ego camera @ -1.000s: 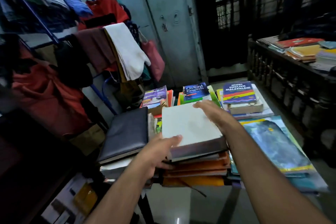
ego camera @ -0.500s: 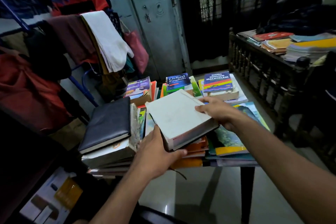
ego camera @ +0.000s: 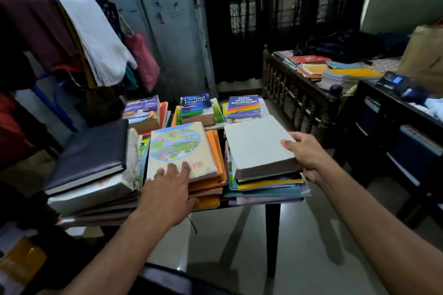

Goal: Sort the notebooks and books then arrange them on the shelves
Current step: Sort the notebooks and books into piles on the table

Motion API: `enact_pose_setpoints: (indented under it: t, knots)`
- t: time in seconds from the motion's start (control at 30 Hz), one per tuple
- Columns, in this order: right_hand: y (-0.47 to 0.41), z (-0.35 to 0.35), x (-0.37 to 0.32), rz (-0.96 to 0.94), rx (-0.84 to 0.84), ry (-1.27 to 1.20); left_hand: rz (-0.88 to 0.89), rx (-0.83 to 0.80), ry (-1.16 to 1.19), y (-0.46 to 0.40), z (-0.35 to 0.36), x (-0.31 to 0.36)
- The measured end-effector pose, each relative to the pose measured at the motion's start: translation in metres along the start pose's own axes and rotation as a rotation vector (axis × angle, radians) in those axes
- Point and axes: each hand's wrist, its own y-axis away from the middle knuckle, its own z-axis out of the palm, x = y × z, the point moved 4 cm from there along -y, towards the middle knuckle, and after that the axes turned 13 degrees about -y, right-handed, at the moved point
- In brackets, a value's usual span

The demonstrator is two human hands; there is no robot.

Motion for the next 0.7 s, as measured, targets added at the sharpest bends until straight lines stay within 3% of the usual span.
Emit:
enact_pose_setpoints:
  t: [0.1,0.17,0.23,0.3,0.43,0.57,0.7]
  knots:
    - [0.001,0.013,-0.001,-0.048,-0.062,0.274,0.009,-0.039,0.012,-0.001,-0.003,-0.002]
    - [0.007,0.025,-0.009,-0.164,-0.034,0.63,0.02,-0.063,0.042,-0.001,-0.007,-0.005]
    - [0.025,0.046,-0.022,-0.311,-0.027,0.809,0.023,-0.065,0.123,0.003,-0.012,-0.01]
    - [0.048,0.082,-0.037,-0.482,-0.16,0.722,0.029,0.025,0.245,0.011,-0.022,-0.022]
    - [0.108,0.186,-0.05,-0.678,-0.564,0.43,-0.087,0.432,0.649,0.061,-0.031,-0.083]
    - [0.185,0.32,-0.032,-0.633,-0.925,0.232,-0.54,0.695,0.86,0.16,0.026,-0.198]
    - [0.281,0.474,0.027,-0.502,-1.277,0.294,-1.121,0.7,0.743,0.288,0.146,-0.322]
